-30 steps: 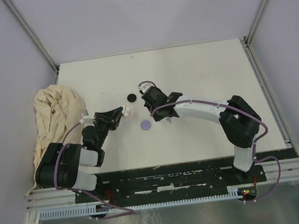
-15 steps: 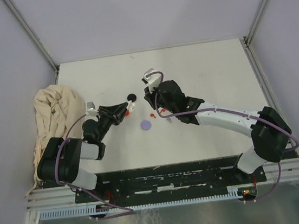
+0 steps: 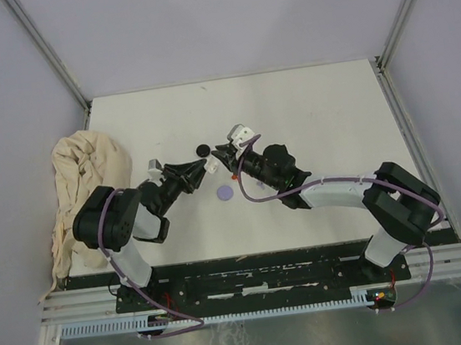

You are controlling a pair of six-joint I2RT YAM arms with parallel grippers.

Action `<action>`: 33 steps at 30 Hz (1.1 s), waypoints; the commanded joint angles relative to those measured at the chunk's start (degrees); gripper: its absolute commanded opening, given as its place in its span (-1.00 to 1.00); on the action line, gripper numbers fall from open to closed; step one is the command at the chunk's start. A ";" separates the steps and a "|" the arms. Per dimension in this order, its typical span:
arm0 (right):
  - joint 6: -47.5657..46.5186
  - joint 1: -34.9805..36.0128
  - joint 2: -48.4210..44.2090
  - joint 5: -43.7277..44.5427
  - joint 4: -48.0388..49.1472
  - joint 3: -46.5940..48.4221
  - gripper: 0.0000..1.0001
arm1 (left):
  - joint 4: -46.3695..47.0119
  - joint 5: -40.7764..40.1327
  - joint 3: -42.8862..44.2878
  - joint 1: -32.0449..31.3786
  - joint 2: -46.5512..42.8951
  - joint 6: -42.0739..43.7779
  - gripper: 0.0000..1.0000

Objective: Insert the wireless bluetooth earbuds into the charging case
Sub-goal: Place the earbud in the charging case.

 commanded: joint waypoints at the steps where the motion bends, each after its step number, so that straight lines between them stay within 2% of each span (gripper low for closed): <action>1: -0.95 0.34 0.70 -5.06 12.08 0.08 -0.97 | 12.58 -0.02 1.06 -1.77 2.78 -5.08 -0.94; 33: 0.30 0.34 5.53 -5.81 18.70 -5.85 -0.97 | 12.51 -0.51 0.43 -2.67 -0.62 -5.84 -0.94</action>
